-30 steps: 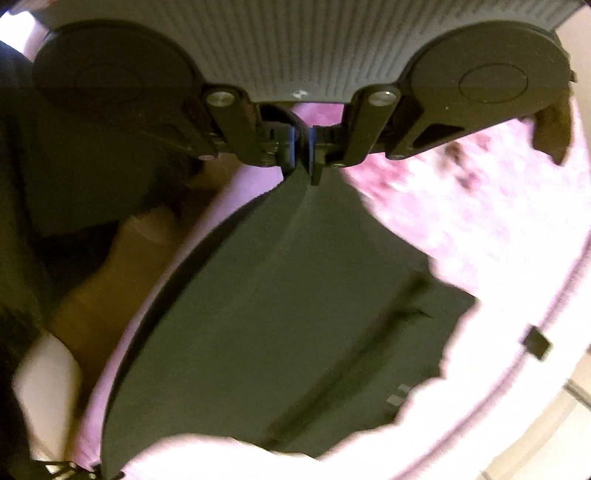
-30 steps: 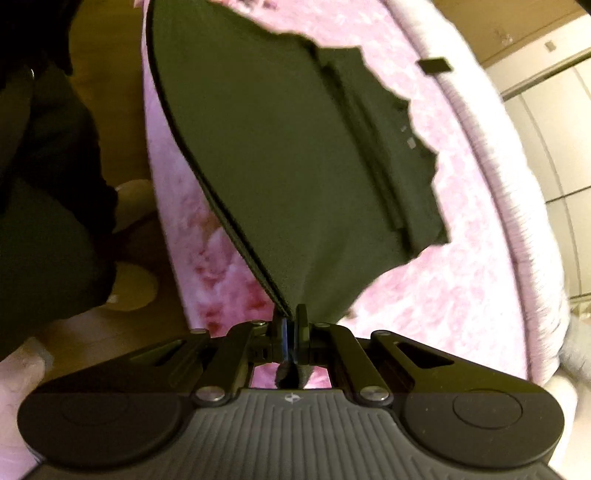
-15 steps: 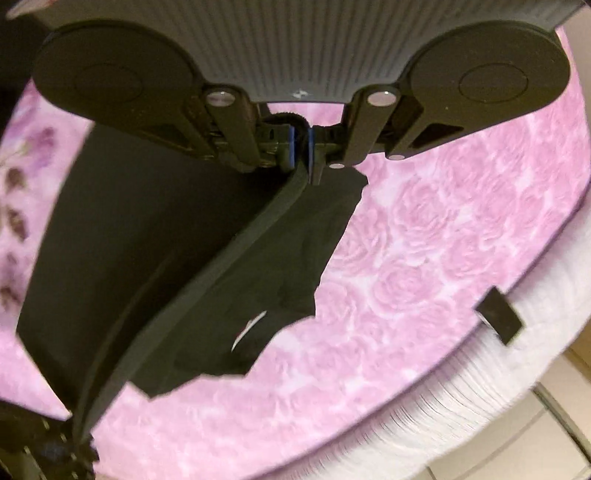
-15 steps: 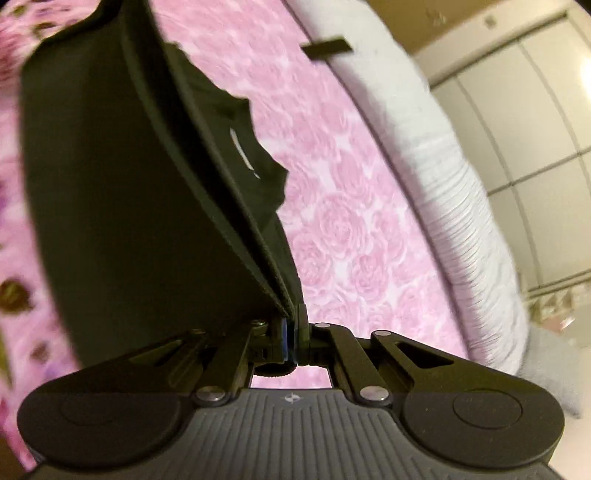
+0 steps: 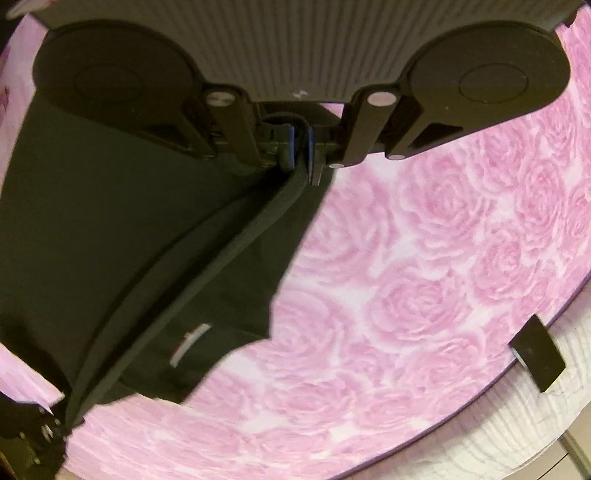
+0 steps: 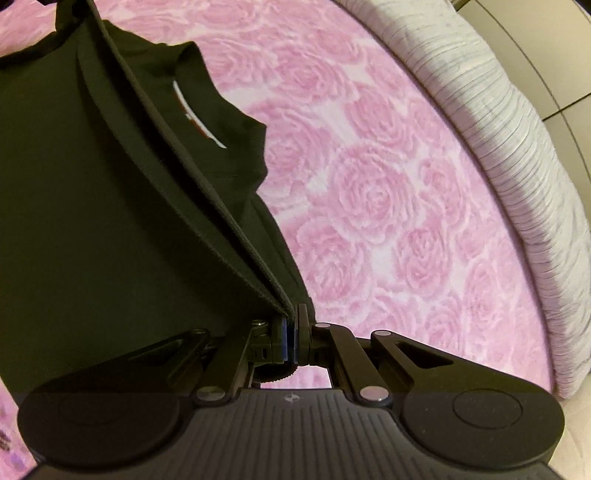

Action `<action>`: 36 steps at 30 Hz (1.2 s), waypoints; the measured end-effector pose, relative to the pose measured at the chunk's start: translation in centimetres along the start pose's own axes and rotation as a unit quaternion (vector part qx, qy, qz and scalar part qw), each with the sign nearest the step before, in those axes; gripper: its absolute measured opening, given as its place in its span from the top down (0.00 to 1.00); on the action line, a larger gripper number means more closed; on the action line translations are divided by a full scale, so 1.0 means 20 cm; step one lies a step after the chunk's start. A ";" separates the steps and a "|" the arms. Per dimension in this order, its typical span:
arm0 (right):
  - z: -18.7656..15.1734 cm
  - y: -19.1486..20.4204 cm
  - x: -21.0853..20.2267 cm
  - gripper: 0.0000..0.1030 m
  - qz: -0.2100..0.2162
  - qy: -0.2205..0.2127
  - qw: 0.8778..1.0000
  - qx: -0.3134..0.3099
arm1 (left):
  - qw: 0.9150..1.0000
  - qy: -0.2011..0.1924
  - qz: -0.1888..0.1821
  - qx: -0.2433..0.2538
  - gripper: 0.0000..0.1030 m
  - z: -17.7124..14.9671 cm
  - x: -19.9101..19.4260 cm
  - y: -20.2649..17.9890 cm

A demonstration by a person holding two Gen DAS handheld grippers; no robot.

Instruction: Fold clothes

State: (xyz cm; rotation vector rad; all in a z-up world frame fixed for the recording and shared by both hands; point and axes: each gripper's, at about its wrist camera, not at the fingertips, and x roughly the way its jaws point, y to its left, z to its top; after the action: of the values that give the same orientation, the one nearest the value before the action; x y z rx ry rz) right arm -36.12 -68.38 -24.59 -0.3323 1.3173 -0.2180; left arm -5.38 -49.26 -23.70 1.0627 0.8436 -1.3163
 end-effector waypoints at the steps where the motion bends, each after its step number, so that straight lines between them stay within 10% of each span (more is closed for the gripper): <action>1: 0.01 -0.02 0.03 1.00 0.003 -0.001 1.000 0.001 | 1.000 0.004 0.001 -0.005 0.95 0.01 0.03 0.00; 9: 0.03 -0.13 0.27 1.00 0.049 -0.001 0.998 0.033 | 0.998 0.028 0.017 -0.045 0.83 0.03 0.20 0.03; 19: -0.09 -0.27 0.28 0.87 0.102 -0.027 0.976 0.192 | 0.997 -0.032 -0.015 -0.071 0.74 -0.05 0.12 0.06; 26: -0.10 -0.30 0.29 0.87 0.113 -0.025 0.962 0.249 | 0.993 -0.048 -0.002 -0.111 0.50 -0.16 0.02 0.12; 30: -0.09 -0.31 0.29 0.87 0.114 -0.022 0.957 0.264 | 0.982 -0.055 -0.049 -0.172 0.46 -0.19 -0.01 0.25; 36: -0.07 -0.30 0.29 0.85 0.108 -0.016 0.963 0.248 | 0.986 -0.050 -0.091 -0.131 0.41 -0.14 -0.05 0.40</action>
State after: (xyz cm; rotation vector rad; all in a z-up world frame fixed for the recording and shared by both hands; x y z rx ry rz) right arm -35.92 -76.05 -27.95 0.2304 1.2096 -0.3468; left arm 2.67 -46.76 -22.67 0.7196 1.0246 -1.3540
